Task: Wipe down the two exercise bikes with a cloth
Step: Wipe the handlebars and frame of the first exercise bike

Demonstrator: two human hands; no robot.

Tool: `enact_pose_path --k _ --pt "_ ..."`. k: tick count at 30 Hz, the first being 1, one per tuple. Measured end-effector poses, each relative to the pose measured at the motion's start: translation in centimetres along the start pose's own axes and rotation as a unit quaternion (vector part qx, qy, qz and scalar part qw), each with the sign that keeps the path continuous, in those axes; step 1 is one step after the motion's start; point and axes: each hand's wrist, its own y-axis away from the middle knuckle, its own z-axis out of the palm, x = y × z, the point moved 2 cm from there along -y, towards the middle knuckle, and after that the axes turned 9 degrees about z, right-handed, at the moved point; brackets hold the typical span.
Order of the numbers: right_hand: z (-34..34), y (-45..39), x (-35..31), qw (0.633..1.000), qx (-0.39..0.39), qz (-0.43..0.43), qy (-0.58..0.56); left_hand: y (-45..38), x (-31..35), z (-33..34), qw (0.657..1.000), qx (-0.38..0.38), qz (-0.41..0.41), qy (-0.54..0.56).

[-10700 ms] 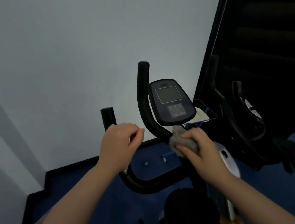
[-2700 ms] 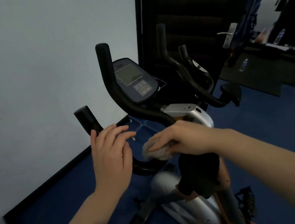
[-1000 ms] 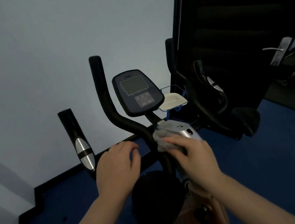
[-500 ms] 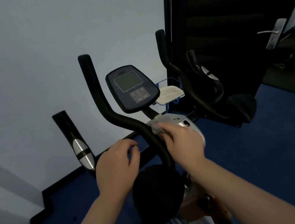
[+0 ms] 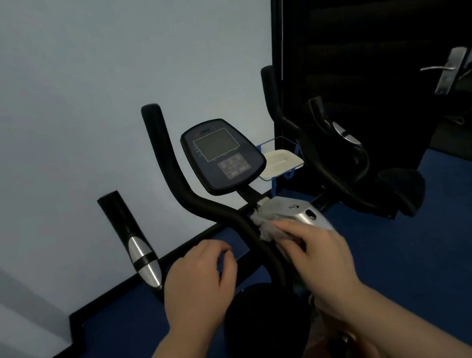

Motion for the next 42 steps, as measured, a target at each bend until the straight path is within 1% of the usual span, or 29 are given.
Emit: enact_pose_path --k 1,3,5,7,9,12,13,16,19,21,23,25,27,31,34,36,37,40,42 --pt "0.1 -1.3 -0.3 0.999 -0.021 0.006 0.028 -0.1 0.1 0.1 1.0 0.0 0.002 -0.006" --pt "0.6 -3.2 -1.1 0.993 -0.093 0.032 0.072 -0.2 0.1 0.2 1.0 0.0 0.006 -0.015" --pt "0.5 -3.6 -1.2 0.99 -0.124 0.05 0.032 -0.2 0.1 0.1 1.0 0.0 0.005 -0.016" --pt "-0.1 -2.3 -0.6 0.991 -0.113 0.06 -0.044 -0.2 0.0 0.0 1.0 0.0 0.004 -0.016" --pt "-0.5 -0.9 -0.6 0.991 -0.084 0.068 -0.082 -0.1 0.0 0.1 1.0 -0.004 0.003 -0.015" --pt "0.5 -2.2 -1.2 0.997 -0.026 0.058 -0.033 -0.2 0.1 0.4 1.0 -0.009 0.007 -0.021" --pt "0.8 -2.7 -1.5 0.998 -0.02 0.062 -0.025 -0.2 0.1 0.4 1.0 -0.013 0.008 -0.024" --pt "1.4 -2.6 -1.3 0.998 -0.005 0.038 -0.04 -0.2 0.0 0.3 1.0 -0.017 0.004 -0.022" --pt "0.9 -0.7 -0.1 0.997 0.057 0.006 -0.043 0.0 0.0 0.1 1.0 -0.019 -0.005 -0.014" --pt "0.8 -1.1 0.1 0.999 0.047 0.001 -0.022 0.0 0.1 0.1 1.0 -0.016 -0.005 -0.015" --pt "1.3 -2.6 -0.2 0.999 0.028 -0.014 0.042 0.0 0.1 0.2 1.0 -0.018 0.002 -0.016" --pt "1.7 -3.1 -0.9 0.997 0.028 -0.022 0.073 0.0 0.0 0.2 1.0 -0.019 0.002 -0.012" --pt "1.7 -2.5 -1.0 0.997 0.037 -0.025 0.06 0.0 0.1 -0.1 1.0 -0.021 -0.006 -0.01" --pt "0.5 -0.7 0.2 0.999 0.047 0.007 0.014 0.0 0.0 -0.1 0.999 -0.027 -0.017 -0.013" --pt "1.0 -2.7 -0.5 0.999 0.021 0.004 0.035 -0.1 0.2 0.1 0.999 -0.033 -0.008 -0.017" --pt "1.9 -3.6 -1.0 0.998 -0.002 0.022 0.052 -0.2 0.2 0.1 0.999 -0.036 -0.01 -0.024" --pt "2.3 -3.6 -1.0 0.999 0.002 0.031 0.045 -0.2 0.2 0.1 0.999 -0.04 -0.012 -0.027" --pt "2.2 -2.1 -0.1 0.999 0.034 0.03 -0.023 -0.1 -0.1 0.1 0.998 -0.046 -0.018 -0.024" --pt "1.9 -2.0 0.1 0.999 0.02 0.027 -0.037 -0.1 0.0 0.1 0.999 -0.039 -0.014 -0.024"
